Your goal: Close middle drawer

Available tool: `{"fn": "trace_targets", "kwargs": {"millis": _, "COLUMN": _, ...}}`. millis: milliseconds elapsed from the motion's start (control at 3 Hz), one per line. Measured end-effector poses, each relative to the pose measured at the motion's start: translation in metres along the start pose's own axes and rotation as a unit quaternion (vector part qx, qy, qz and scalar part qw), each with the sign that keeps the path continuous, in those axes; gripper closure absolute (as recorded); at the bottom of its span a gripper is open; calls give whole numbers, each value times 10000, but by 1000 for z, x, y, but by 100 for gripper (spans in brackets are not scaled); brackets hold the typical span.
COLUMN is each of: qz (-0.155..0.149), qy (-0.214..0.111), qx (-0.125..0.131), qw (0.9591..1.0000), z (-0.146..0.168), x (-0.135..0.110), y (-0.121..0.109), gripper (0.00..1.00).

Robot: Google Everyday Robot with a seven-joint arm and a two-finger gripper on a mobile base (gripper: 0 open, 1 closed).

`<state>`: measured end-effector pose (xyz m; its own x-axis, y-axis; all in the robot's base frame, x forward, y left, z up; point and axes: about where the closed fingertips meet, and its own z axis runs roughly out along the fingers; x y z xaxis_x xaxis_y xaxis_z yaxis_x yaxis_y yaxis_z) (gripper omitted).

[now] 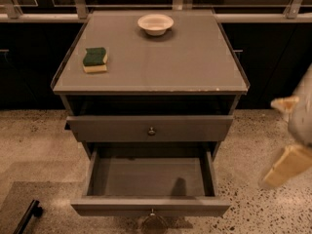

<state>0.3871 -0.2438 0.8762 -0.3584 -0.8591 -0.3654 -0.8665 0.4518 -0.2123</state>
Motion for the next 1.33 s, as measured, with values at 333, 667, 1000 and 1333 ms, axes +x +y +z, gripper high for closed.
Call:
{"fn": "trace_targets", "kwargs": {"millis": 333, "qz": 677, "qy": -575, "qx": -661, "qw": 9939, "z": 105, "x": 58, "y": 41, "gripper": 0}}
{"fn": "trace_targets", "kwargs": {"millis": 667, "qz": 1126, "qy": -1024, "qx": -839, "qw": 9848, "z": 192, "x": 90, "y": 50, "gripper": 0}}
{"fn": "trace_targets", "kwargs": {"millis": 1000, "qz": 1396, "qy": -1181, "qx": -786, "qw": 9800, "z": 237, "x": 103, "y": 43, "gripper": 17}}
{"fn": "trace_targets", "kwargs": {"millis": 1333, "qz": 1397, "qy": -1181, "qx": -787, "qw": 9800, "z": 237, "x": 103, "y": 43, "gripper": 40}}
